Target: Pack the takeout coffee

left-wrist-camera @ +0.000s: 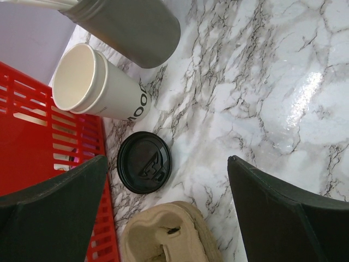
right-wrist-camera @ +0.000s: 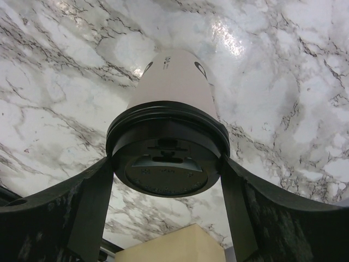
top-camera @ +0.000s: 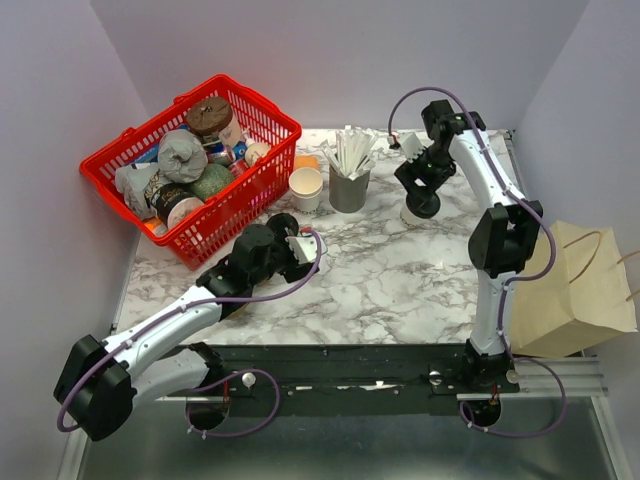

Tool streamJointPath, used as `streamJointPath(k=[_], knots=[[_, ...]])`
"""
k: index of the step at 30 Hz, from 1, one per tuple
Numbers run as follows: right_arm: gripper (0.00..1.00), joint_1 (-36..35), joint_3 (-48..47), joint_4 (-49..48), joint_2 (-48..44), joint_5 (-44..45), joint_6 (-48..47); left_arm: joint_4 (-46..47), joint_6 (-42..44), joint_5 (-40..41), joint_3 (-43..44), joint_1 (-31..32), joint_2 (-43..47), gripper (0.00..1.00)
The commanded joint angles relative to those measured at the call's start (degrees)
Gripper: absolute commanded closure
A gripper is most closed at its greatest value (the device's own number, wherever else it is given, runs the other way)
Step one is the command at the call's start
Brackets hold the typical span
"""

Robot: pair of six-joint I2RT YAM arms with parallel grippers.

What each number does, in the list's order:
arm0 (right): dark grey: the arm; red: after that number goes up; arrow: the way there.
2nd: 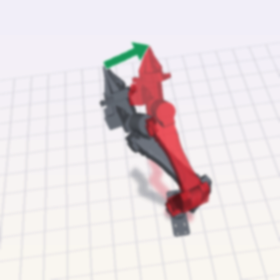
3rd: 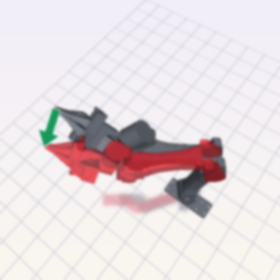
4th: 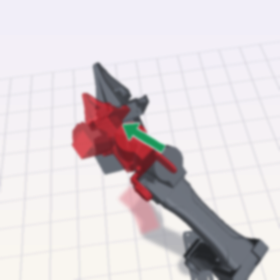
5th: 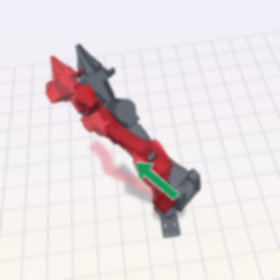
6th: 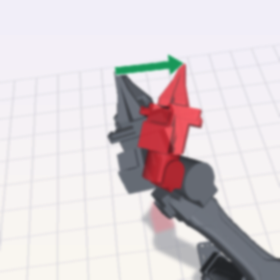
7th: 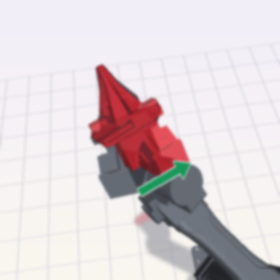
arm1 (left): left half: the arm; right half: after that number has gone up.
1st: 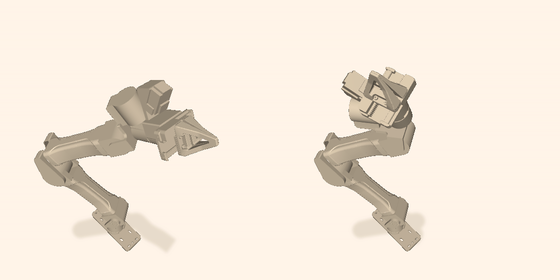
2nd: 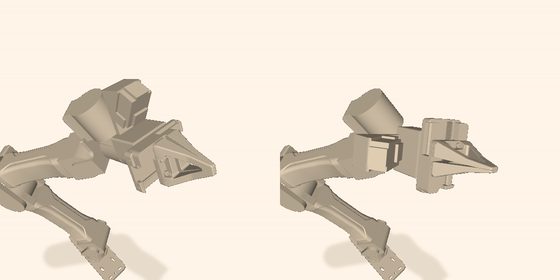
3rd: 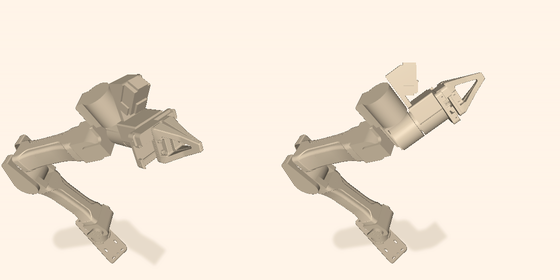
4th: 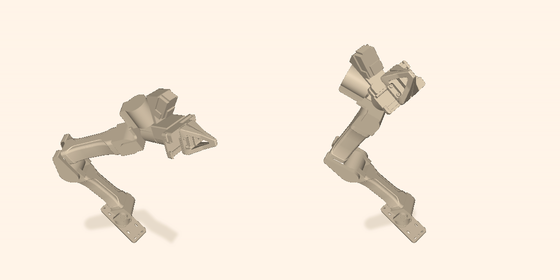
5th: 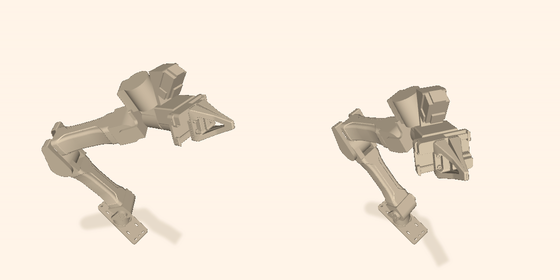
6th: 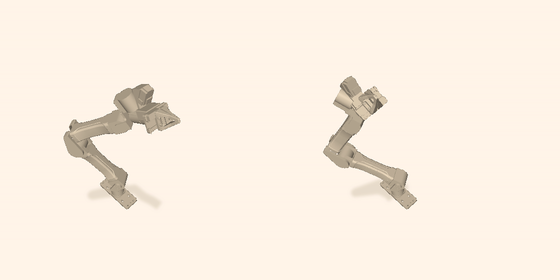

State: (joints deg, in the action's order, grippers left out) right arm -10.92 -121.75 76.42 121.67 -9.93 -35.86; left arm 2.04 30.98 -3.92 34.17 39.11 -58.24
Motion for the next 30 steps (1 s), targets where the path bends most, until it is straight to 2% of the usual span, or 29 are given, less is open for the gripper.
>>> streamJointPath(k=[1, 8, 10, 11, 18, 23, 27, 30], knots=[[0.25, -0.25, -0.24, 8.22, 2.17, 0.53, -0.09, 1.03, -1.19, -1.44, 0.81, -0.18, -0.39, 0.01], [0.17, -0.24, -0.68, 8.22, 2.79, 0.53, 0.08, 0.86, -1.71, -0.91, 0.81, -0.35, -0.74, 0.01], [0.1, -0.24, -0.94, 8.04, 2.79, 0.44, 0.17, 0.77, -2.06, -0.65, 1.07, -0.35, -0.91, 0.01], [0.01, -0.24, -1.12, 8.13, 2.79, 0.44, 0.26, 0.77, -2.15, -0.21, 1.16, -0.35, -0.91, 0.01], [0.0, -0.24, -3.4, 7.25, 1.91, -0.61, 1.31, -1.96, -3.47, 1.72, 4.31, -0.62, -1.44, 0.01], [0.0, -0.24, -5.95, 7.86, 0.07, -0.88, 2.28, -12.04, -6.45, 3.39, 9.23, -2.1, -1.18, 0.01], [0.0, -0.16, -4.64, 6.03, -5.98, -1.93, 2.37, -26.54, -4.36, -2.4, 15.56, -9.3, 1.54, 0.01], [0.0, -0.24, -4.63, 4.79, -8.98, -3.07, 4.12, -38.75, -5.31, -0.39, 20.73, -14.23, 2.52, 0.02]])
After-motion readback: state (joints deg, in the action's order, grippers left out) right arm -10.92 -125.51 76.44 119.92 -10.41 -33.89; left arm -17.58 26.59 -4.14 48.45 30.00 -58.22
